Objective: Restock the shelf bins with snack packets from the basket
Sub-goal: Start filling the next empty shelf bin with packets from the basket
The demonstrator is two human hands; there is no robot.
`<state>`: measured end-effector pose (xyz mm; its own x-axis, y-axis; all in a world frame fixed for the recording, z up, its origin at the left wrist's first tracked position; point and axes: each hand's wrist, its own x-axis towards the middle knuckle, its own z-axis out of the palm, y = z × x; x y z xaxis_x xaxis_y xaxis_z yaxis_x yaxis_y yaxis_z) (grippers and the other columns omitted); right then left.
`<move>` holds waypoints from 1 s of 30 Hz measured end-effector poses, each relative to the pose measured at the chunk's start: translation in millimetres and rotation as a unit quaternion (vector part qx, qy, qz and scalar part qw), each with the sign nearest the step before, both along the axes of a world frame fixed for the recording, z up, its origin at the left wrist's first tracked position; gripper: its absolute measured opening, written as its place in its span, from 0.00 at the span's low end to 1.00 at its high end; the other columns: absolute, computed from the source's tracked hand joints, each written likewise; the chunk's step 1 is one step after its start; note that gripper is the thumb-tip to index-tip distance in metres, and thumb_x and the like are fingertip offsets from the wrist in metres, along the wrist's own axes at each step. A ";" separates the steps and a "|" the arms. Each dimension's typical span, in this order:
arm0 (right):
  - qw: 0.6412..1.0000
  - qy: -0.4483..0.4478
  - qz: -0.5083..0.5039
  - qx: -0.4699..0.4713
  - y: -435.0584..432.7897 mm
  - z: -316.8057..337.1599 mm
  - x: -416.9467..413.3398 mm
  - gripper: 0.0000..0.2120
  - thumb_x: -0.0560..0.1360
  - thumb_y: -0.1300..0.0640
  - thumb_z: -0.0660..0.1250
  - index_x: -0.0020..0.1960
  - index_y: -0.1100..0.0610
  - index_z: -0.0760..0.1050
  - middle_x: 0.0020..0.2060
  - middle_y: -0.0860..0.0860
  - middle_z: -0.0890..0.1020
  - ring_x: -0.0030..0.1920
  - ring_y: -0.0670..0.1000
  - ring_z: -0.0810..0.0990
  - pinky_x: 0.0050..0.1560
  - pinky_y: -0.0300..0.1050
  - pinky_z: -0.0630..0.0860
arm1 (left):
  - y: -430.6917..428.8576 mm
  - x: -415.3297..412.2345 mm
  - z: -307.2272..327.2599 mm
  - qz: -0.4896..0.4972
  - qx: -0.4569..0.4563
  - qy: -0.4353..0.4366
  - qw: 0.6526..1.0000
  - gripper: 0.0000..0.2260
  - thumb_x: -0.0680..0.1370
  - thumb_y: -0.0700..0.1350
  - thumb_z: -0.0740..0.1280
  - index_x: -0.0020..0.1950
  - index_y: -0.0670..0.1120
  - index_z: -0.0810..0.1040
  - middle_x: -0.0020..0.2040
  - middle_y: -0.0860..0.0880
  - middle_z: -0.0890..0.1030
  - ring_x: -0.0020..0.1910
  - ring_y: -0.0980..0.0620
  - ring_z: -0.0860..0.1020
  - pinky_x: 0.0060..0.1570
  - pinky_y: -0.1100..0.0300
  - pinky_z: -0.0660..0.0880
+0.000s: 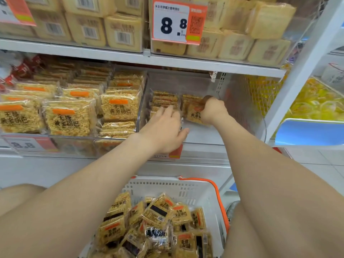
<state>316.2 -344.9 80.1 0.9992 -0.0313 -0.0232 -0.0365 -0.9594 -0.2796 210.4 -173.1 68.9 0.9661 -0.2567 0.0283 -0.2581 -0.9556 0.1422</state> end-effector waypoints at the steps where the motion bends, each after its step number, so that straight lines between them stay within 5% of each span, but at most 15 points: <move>1: 1.000 -0.007 0.005 0.007 2.8 -0.7 2.1 0.22 0.81 0.63 0.63 0.75 0.61 0.68 0.67 0.64 0.75 0.72 0.63 0.70 0.65 0.54 0.77 | -0.8 2.1 -0.3 0.014 0.006 0.025 1.000 0.35 0.85 0.63 0.52 0.83 0.39 0.57 0.84 0.35 0.54 0.83 0.34 0.52 0.81 0.41 0.53; 6: 0.994 -0.017 -0.050 0.095 18.5 -3.3 2.9 0.38 0.80 0.57 0.68 0.82 0.59 0.50 0.77 0.68 0.59 0.77 0.64 0.64 0.66 0.49 0.71 | -3.4 6.3 4.2 0.052 0.038 0.117 0.991 0.39 0.84 0.69 0.46 0.86 0.44 0.49 0.85 0.39 0.44 0.83 0.32 0.45 0.82 0.37 0.45; 9: 0.972 -0.025 -0.141 0.184 18.9 -2.7 3.0 0.46 0.79 0.60 0.70 0.83 0.61 0.40 0.77 0.68 0.56 0.72 0.63 0.72 0.63 0.47 0.74 | -0.9 6.4 4.0 0.049 0.038 0.120 0.991 0.39 0.83 0.69 0.46 0.86 0.44 0.49 0.86 0.39 0.44 0.83 0.33 0.45 0.82 0.38 0.45; 13: 0.952 -0.032 -0.182 0.242 16.0 -5.8 6.4 0.37 0.80 0.60 0.70 0.80 0.65 0.52 0.72 0.62 0.72 0.71 0.61 0.75 0.62 0.49 0.76 | 1.2 4.6 3.4 0.041 0.037 0.116 0.992 0.39 0.83 0.69 0.46 0.86 0.44 0.50 0.86 0.39 0.44 0.84 0.33 0.45 0.82 0.38 0.46; 21: 0.952 0.008 -0.167 0.257 6.5 -12.7 3.4 0.13 0.80 0.59 0.68 0.63 0.60 0.72 0.62 0.58 0.79 0.60 0.60 0.81 0.57 0.51 0.80 | -0.2 -0.6 4.8 0.037 0.039 0.080 0.995 0.38 0.84 0.67 0.47 0.84 0.41 0.55 0.85 0.36 0.49 0.83 0.33 0.52 0.81 0.38 0.52; 25: 0.959 0.043 -0.153 0.237 2.4 -14.2 2.0 0.18 0.81 0.59 0.65 0.69 0.62 0.71 0.54 0.58 0.76 0.50 0.58 0.75 0.44 0.48 0.75 | -1.6 -3.9 2.3 0.035 0.033 0.057 0.997 0.37 0.84 0.67 0.47 0.83 0.40 0.59 0.84 0.36 0.54 0.82 0.33 0.56 0.80 0.38 0.56; 28: 0.961 0.065 -0.142 0.227 -0.5 -14.7 0.8 0.21 0.82 0.59 0.63 0.73 0.62 0.69 0.60 0.59 0.77 0.57 0.60 0.79 0.58 0.51 0.80 | -0.7 -5.6 1.1 0.038 0.031 0.044 0.998 0.36 0.84 0.67 0.48 0.81 0.40 0.63 0.83 0.35 0.57 0.81 0.33 0.58 0.79 0.37 0.58; 30: 0.960 0.074 -0.132 0.237 -1.1 -15.1 0.4 0.22 0.82 0.59 0.62 0.75 0.61 0.68 0.61 0.59 0.77 0.58 0.61 0.81 0.58 0.54 0.82 | -0.5 -6.0 0.5 0.036 0.031 0.043 0.998 0.36 0.84 0.67 0.47 0.80 0.40 0.64 0.83 0.36 0.58 0.80 0.33 0.58 0.78 0.37 0.58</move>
